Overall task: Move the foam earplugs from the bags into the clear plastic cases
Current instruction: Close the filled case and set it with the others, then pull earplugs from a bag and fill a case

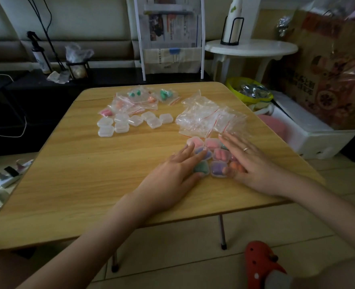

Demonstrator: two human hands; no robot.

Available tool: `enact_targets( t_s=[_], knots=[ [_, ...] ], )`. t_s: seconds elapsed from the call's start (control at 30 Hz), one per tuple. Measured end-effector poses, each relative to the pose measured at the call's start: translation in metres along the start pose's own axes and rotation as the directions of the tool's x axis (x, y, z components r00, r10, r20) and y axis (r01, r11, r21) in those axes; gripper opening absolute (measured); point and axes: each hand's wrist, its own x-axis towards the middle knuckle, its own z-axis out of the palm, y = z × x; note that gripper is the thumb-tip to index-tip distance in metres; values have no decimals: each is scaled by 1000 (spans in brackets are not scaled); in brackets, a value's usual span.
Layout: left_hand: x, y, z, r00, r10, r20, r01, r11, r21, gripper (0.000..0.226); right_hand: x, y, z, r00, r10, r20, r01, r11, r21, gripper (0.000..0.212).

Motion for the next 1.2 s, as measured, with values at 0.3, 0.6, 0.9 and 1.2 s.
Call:
enact_targets(
  t_s=[0.3,0.6,0.9,1.2],
  knots=[
    [2,-4,3,1000,17,-1,-17,1000,-11,54,12,-4,-2,999,6,-47,-9,997,-72,100],
    [15,-38,-31,979,-174,-103,178,984,30,61,53,-40,-15,980,-54,-193,60,998,27,70],
    [46,-84,-54,964,-255,-70,264,940,216,54,154,-84,-33,945,-78,-316,60,996,-66,38],
    [11,-96,-55,960,-191,-204,216,970,108,22,285,-97,-14,996,12,-93,-23,993,-113,61]
  ],
)
